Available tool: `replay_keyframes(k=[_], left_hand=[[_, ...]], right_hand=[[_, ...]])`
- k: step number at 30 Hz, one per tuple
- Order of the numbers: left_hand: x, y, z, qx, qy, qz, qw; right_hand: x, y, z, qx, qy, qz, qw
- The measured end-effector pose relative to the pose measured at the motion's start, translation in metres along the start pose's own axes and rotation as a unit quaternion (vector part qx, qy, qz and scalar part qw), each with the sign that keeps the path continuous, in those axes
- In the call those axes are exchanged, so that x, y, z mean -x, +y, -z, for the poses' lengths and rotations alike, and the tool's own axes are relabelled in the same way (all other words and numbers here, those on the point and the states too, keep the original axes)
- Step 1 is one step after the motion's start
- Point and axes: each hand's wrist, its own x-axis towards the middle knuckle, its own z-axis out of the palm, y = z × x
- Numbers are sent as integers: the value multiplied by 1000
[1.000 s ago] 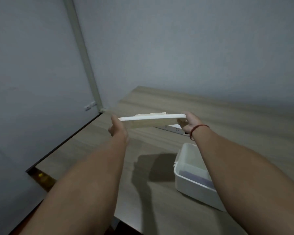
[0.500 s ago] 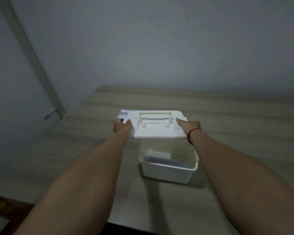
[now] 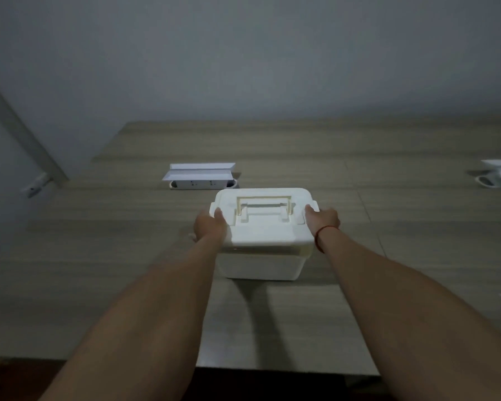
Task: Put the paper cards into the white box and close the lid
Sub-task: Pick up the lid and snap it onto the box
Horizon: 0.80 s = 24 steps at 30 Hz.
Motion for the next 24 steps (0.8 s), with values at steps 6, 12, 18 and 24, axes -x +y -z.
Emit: replay_keyframes(k=[6, 12, 18, 24], left_hand=[[-8, -22, -3, 5, -24, 9, 1000], [-16, -33, -7, 5, -37, 14, 999], [-21, -29, -11, -1, -50, 23, 998], [-24, -32, -12, 12, -85, 44, 995]], right_hand=[[2, 19, -11, 5, 13, 14, 1000], [7, 30, -21, -8, 20, 6, 1000], [14, 26, -29, -16, 33, -33, 999], [13, 29, -32, 24, 49, -33, 998]])
